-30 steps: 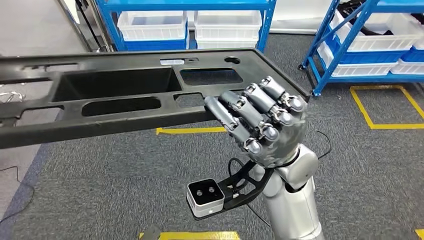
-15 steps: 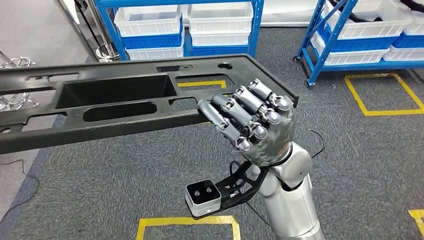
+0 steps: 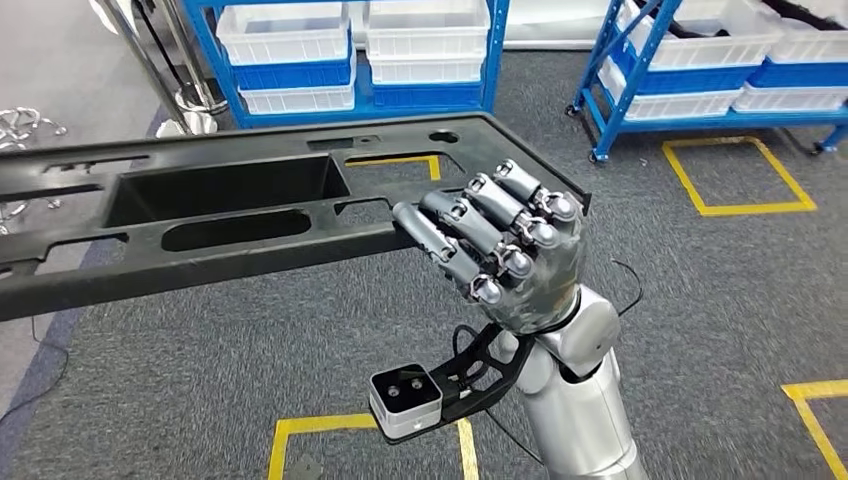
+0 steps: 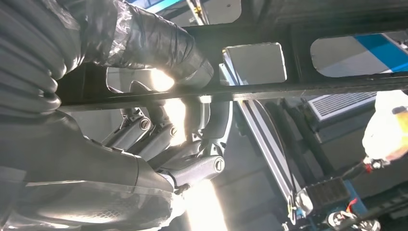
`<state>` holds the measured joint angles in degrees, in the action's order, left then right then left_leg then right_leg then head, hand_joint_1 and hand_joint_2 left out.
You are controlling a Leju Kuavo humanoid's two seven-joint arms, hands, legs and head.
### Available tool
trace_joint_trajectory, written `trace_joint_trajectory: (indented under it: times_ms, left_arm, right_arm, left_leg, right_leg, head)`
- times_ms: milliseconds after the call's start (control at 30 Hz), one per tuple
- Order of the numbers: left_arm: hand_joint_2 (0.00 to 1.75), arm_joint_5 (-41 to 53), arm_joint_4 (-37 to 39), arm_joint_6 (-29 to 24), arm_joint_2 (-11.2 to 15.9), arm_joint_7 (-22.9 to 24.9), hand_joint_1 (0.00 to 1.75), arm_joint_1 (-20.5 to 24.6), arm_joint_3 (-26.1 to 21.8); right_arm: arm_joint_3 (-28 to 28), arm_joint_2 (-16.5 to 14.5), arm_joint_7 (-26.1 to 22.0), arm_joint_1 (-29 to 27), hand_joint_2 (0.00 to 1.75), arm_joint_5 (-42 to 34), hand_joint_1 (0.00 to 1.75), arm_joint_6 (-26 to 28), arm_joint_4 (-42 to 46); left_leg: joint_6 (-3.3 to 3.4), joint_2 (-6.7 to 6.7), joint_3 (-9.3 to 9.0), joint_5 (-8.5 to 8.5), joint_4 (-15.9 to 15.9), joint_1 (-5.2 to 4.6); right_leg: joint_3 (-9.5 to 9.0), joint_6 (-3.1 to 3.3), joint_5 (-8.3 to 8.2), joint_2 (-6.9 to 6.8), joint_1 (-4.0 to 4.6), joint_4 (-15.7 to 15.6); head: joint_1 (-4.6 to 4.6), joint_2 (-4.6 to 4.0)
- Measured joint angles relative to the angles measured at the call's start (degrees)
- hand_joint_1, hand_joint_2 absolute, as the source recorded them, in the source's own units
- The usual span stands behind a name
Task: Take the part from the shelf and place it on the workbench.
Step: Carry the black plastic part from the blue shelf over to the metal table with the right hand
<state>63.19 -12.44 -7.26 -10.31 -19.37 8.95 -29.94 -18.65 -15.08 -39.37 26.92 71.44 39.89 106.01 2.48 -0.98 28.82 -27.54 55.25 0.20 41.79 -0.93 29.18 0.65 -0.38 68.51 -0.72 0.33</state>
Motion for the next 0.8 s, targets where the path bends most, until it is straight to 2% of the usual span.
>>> trace_joint_trajectory:
  times_ms: [33,67,100,133,167,233,267,300,333,367,433,500,533,567,600,633,667,700,767,800]
  left_arm:
    - [1.75,0.01,0.00,0.00,0.00,-0.02,0.00,-0.04,0.00]
    - [1.75,0.01,0.00,0.00,0.00,-0.02,0.00,-0.08,0.00]
    - [1.75,0.02,0.00,0.01,0.00,-0.03,0.00,-0.10,0.01]
    - [1.75,0.03,0.00,0.01,-0.01,-0.05,0.00,-0.11,0.02]
    - [1.75,0.04,0.00,0.02,-0.01,-0.08,0.00,-0.10,0.03]
    - [1.75,0.15,0.00,0.02,0.01,-0.15,0.00,-0.10,0.05]
    - [1.75,0.25,0.00,0.03,0.02,-0.17,0.00,-0.10,0.06]
    - [1.75,0.38,0.00,0.03,0.03,-0.18,0.00,-0.10,0.08]
    - [1.75,0.51,0.00,0.04,0.03,-0.18,0.00,-0.07,0.13]
    - [1.75,0.66,0.00,0.04,0.04,-0.15,0.00,-0.03,0.20]
    - [1.75,0.88,0.00,0.04,0.10,-0.07,0.00,-0.01,0.36]
    - [1.75,0.98,0.00,0.04,0.25,0.11,0.00,-0.23,0.44]
    - [1.75,0.99,0.00,0.04,0.33,0.22,0.00,-0.37,0.47]
    - [1.75,1.02,0.00,0.04,0.43,0.32,0.00,-0.48,0.50]
    - [1.75,1.04,0.00,0.04,0.52,0.39,0.00,-0.52,0.56]
    - [1.75,1.08,0.00,0.04,0.61,0.45,0.00,-0.51,0.63]
    - [1.75,1.11,0.00,0.04,0.72,0.48,0.00,-0.47,0.72]
    - [1.75,1.14,0.00,0.03,0.86,0.49,0.00,-0.43,0.78]
    - [1.75,1.17,0.00,0.01,1.12,0.50,0.00,-0.41,0.85]
    - [1.75,1.17,0.00,0.01,1.23,0.51,0.00,-0.40,0.87]
  right_arm:
    - [0.00,0.08,0.00,-0.08,1.75,-0.01,1.75,0.00,-0.09]
    - [-0.01,0.17,-0.01,-0.16,1.75,0.01,1.75,0.00,-0.20]
    - [-0.01,0.26,-0.01,-0.22,1.75,0.05,1.75,0.00,-0.30]
    - [-0.01,0.31,-0.01,-0.26,1.75,0.12,1.75,0.00,-0.36]
    - [-0.03,0.33,-0.01,-0.26,1.75,0.22,1.75,0.00,-0.39]
    - [-0.15,0.33,-0.01,-0.18,1.75,0.43,1.75,0.00,-0.41]
    - [-0.23,0.32,-0.01,-0.16,1.75,0.53,1.75,0.00,-0.43]
    - [-0.30,0.31,-0.01,-0.16,1.75,0.64,1.75,0.00,-0.45]
    - [-0.35,0.31,-0.01,-0.18,1.75,0.73,1.75,0.00,-0.46]
    - [-0.36,0.32,-0.01,-0.19,1.75,0.81,1.75,0.00,-0.47]
    - [-0.45,0.31,-0.01,-0.18,1.75,0.88,1.75,-0.01,-0.48]
    - [-0.62,0.29,-0.01,-0.20,1.75,0.91,1.75,-0.02,-0.49]
    - [-0.69,0.29,-0.01,-0.26,1.75,0.91,1.75,-0.02,-0.50]
    - [-0.72,0.30,-0.01,-0.36,1.75,0.91,1.75,-0.02,-0.50]
    - [-0.72,0.30,-0.01,-0.47,1.75,0.91,1.75,-0.02,-0.50]
    - [-0.72,0.30,-0.01,-0.56,1.75,0.91,1.75,-0.02,-0.50]
    - [-0.72,0.30,-0.01,-0.62,1.75,0.90,1.75,-0.02,-0.50]
    - [-0.72,0.30,-0.01,-0.63,1.75,0.90,1.75,-0.02,-0.50]
    - [-0.72,0.30,-0.01,-0.64,1.75,0.88,1.75,-0.02,-0.49]
    - [-0.72,0.30,-0.01,-0.67,1.75,0.87,1.75,-0.01,-0.48]
  left_leg:
    - [0.08,-0.55,0.42,0.19,0.14,-0.06]
    - [0.07,-1.10,0.82,0.33,0.32,-0.09]
    - [0.02,-1.65,1.20,0.40,0.59,-0.09]
    - [-0.09,-2.16,1.51,0.38,0.95,-0.06]
    - [-0.27,-2.62,1.77,0.26,1.41,-0.05]
    - [-0.92,-3.44,2.34,-0.22,2.49,-0.29]
    - [-1.23,-3.87,2.54,-0.42,2.91,-0.43]
    - [-1.52,-4.40,2.69,-0.53,3.15,-0.56]
    - [-1.75,-4.91,2.71,-0.61,3.26,-0.54]
    - [-2.07,-4.79,2.74,-0.88,3.48,-0.43]
    - [-2.71,-2.80,3.70,-2.82,5.88,-0.12]
    - [-3.08,-0.46,6.55,-6.38,12.30,0.12]
    - [-3.16,0.00,8.22,-7.77,15.87,0.17]
    - [-3.19,0.22,9.39,-8.23,18.25,0.19]
    - [-3.13,0.37,9.69,-7.61,18.72,0.20]
    - [-2.99,0.56,9.00,-5.99,17.08,0.20]
    - [-2.75,1.15,7.46,-3.77,13.66,0.21]
    - [-2.46,2.41,5.79,-2.07,10.01,0.25]
    - [-1.98,4.55,3.47,-0.38,4.75,0.23]
    - [-1.82,4.97,3.19,-0.50,4.00,0.16]
  right_leg:
    - [1.21,-0.17,1.56,-0.02,-0.07,3.35]
    - [1.67,-0.33,2.19,-0.09,-0.15,5.29]
    - [1.07,-0.47,1.80,-0.26,-0.25,5.20]
    - [-0.60,-0.55,0.60,-0.68,-0.35,3.03]
    - [-2.95,-0.56,-0.85,-1.61,-0.41,-0.51]
    - [-6.46,-0.14,-2.20,-4.02,-0.06,-6.60]
    - [-7.04,0.23,-2.22,-4.67,0.14,-7.95]
    - [-6.93,0.65,-2.03,-4.63,0.37,-8.24]
    - [-6.73,1.11,-2.19,-3.94,0.31,-8.24]
    - [-6.64,1.43,-2.36,-3.36,0.29,-8.36]
    - [-6.55,2.11,-2.75,-2.27,0.09,-8.63]
    - [-6.39,2.53,-2.98,-1.08,0.05,-8.65]
    - [-6.29,2.66,-3.06,-0.38,0.09,-8.61]
    - [-6.22,2.71,-3.11,0.34,0.14,-8.56]
    - [-6.18,2.72,-3.14,1.06,0.17,-8.47]
    - [-6.18,2.71,-3.16,1.77,0.18,-8.37]
    - [-6.19,2.67,-3.19,2.48,0.16,-8.28]
    - [-6.16,2.54,-3.27,3.13,0.17,-8.22]
    - [-5.80,2.01,-3.59,4.41,0.02,-8.16]
    - [-5.54,1.61,-3.85,4.95,-0.11,-8.24]
  head:
    - [-0.01,0.00]
    - [-0.01,0.00]
    - [-0.01,0.00]
    - [-0.01,0.00]
    - [0.00,0.00]
    - [-0.02,0.00]
    - [-0.02,0.00]
    - [-0.04,0.00]
    - [-0.05,0.00]
    - [-0.03,0.00]
    - [-0.04,0.00]
    - [-0.05,0.00]
    - [-0.05,0.00]
    - [-0.05,0.00]
    - [-0.05,0.00]
    - [-0.05,0.00]
    - [-0.05,0.00]
    - [-0.04,0.00]
    - [-0.04,0.00]
    - [-0.03,0.00]
